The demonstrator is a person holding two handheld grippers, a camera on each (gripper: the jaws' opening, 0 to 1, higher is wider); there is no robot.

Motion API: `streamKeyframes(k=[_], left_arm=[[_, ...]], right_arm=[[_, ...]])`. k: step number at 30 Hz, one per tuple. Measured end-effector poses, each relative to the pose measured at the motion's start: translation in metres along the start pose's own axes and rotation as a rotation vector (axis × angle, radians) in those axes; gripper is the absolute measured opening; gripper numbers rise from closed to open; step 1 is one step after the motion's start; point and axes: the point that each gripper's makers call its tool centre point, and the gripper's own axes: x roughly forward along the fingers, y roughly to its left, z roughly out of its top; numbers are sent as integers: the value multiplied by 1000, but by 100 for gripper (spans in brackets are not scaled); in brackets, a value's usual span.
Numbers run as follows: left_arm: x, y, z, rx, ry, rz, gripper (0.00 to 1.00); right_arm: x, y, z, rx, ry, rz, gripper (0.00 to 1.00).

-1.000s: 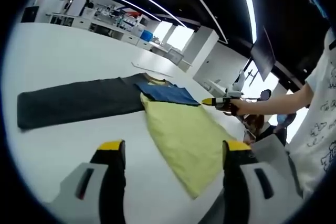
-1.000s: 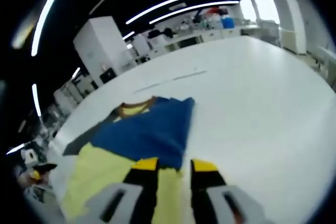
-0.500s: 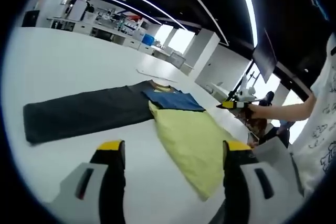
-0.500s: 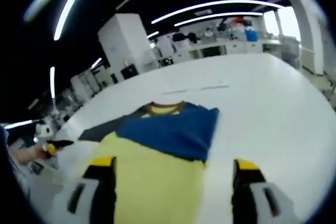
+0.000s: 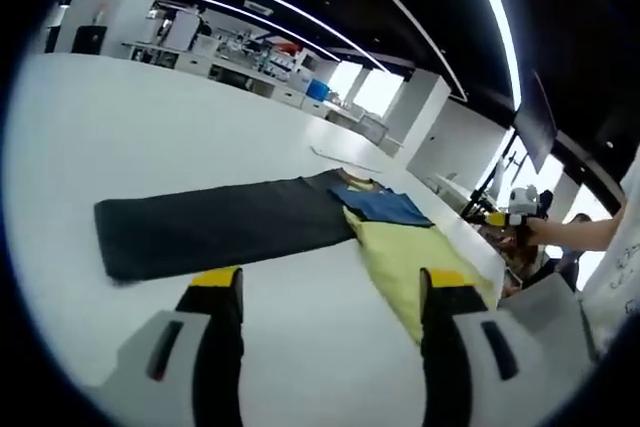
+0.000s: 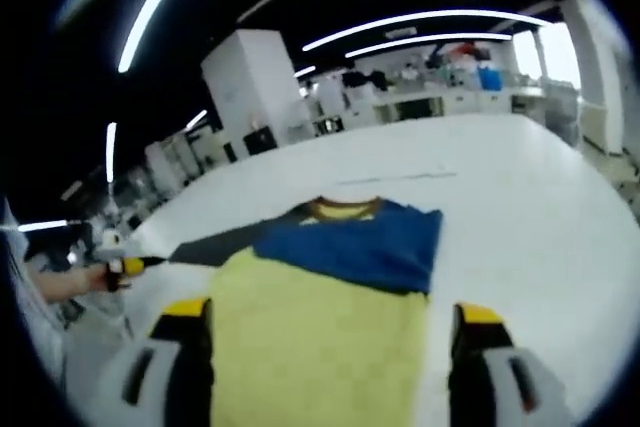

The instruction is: Fold the garment on the visible template until the final outline fits inside the template.

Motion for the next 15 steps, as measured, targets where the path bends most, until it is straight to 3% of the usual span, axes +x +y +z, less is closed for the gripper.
streamKeyframes(k=[7,15], left_arm=[[-6,34,-3,-28,-11,99,69],[-24,76,8,-45,-67,230,66]], right_arm=[[-16,5,-7,5,3,-10,100],[-37,17,-25,46,-7,-35,100]])
